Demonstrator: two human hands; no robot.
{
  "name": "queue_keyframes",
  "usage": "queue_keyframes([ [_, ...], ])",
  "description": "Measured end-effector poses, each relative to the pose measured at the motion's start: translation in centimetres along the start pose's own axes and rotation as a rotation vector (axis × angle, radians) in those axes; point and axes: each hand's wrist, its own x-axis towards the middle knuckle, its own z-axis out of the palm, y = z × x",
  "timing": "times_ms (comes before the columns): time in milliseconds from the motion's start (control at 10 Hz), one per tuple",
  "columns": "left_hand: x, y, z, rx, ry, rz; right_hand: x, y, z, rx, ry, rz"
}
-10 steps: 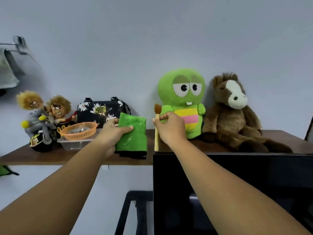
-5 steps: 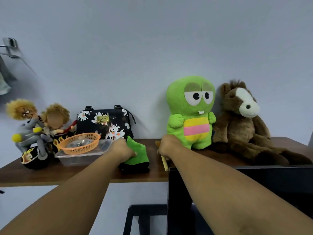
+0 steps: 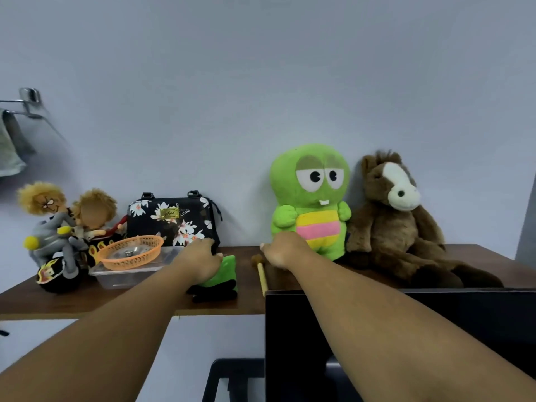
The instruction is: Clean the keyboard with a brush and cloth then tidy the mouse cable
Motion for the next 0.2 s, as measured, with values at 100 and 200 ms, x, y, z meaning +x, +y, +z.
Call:
queue_keyframes([
  [100, -0.9, 2.4, -0.9, 0.024, 0.018, 0.024, -0.9, 2.7, -2.2, 0.007, 0.012, -0.068],
  [200, -1.8, 5.6, -1.4, 0.102, 0.064, 0.039, -2.6, 5.7, -5.1, 0.009, -0.022, -0.130],
])
